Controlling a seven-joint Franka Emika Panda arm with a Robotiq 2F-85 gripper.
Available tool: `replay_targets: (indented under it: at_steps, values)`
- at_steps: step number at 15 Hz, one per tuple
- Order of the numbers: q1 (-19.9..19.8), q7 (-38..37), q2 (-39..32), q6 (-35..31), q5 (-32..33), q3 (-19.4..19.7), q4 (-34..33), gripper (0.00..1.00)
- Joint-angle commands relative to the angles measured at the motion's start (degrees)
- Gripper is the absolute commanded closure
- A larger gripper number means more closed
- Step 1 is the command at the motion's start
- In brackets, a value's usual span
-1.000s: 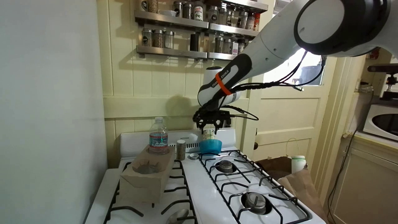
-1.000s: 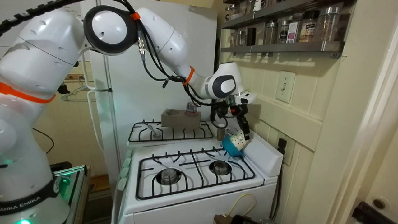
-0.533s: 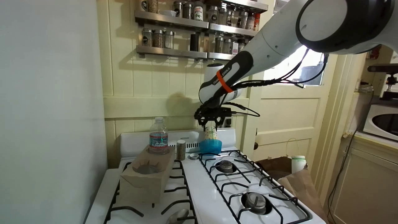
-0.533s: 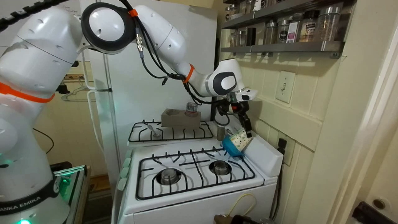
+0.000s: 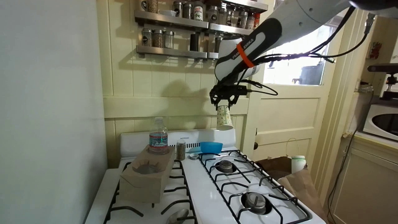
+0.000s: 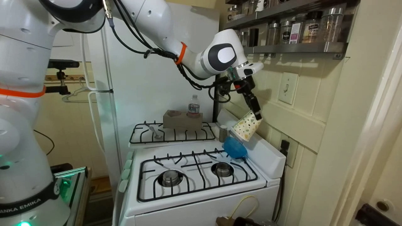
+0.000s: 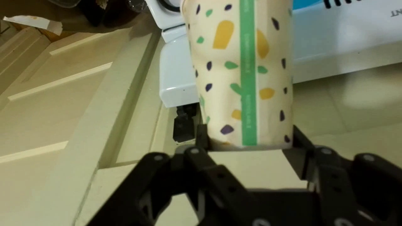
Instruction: Put the coffee cup into the cup holder
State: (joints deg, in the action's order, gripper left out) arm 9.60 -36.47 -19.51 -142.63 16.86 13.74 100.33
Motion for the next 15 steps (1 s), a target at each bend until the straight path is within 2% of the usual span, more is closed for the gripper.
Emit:
replay_targets:
  at_steps: [1,6,11,15]
  values:
    - [-2.26,5.47,7.35,0.94,-2.07,-4.17,8.13,0.63]
    - [-4.91,22.25,10.85,2.23,-10.36,-11.03,14.21,0.63]
    - [-6.15,37.93,11.08,4.51,-22.01,-16.88,16.94,0.63]
    - [-6.78,45.61,10.10,13.38,-27.30,-18.68,18.08,0.63]
